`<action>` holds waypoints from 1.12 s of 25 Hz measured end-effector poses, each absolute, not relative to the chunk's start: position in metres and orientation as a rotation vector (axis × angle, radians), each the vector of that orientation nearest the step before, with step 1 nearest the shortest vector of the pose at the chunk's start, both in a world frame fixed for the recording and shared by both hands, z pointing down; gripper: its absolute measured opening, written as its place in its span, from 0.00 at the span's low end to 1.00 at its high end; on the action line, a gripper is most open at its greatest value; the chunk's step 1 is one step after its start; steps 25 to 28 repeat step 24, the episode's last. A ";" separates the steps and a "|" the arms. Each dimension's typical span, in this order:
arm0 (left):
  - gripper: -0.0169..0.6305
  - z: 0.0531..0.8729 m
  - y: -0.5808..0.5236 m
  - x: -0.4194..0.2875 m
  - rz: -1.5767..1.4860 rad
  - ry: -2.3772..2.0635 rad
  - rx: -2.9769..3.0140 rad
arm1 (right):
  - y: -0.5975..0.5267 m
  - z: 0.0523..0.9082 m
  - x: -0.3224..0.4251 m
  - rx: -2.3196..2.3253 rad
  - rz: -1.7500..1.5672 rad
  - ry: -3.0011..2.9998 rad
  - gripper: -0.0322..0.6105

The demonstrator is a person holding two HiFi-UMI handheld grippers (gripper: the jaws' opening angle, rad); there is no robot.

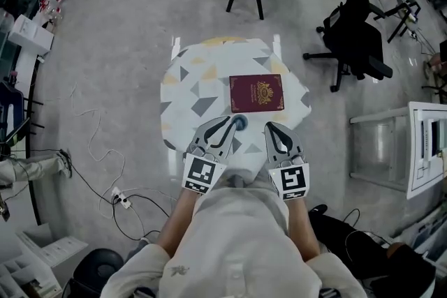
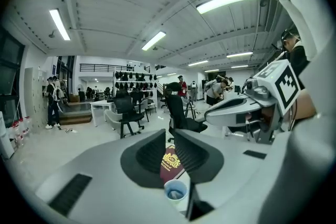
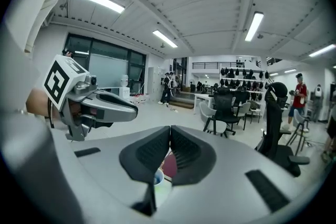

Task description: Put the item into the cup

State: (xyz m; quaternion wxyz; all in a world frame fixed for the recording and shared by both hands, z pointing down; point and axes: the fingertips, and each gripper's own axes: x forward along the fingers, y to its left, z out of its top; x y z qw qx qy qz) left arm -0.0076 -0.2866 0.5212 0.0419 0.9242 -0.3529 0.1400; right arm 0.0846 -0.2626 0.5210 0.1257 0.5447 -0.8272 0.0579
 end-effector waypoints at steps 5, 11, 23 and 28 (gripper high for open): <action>0.12 0.502 -0.271 -0.020 0.361 -1.084 2.853 | -0.245 0.496 0.083 1.643 0.117 -2.410 0.06; 0.12 0.493 -0.262 -0.033 0.326 -1.086 2.877 | -0.232 0.490 0.077 1.680 0.068 -2.373 0.06; 0.12 0.484 -0.247 -0.039 0.254 -1.036 2.918 | -0.209 0.476 0.065 1.746 0.044 -2.335 0.06; 0.12 0.484 -0.246 -0.039 0.251 -1.032 2.921 | -0.207 0.476 0.065 1.753 0.041 -2.330 0.06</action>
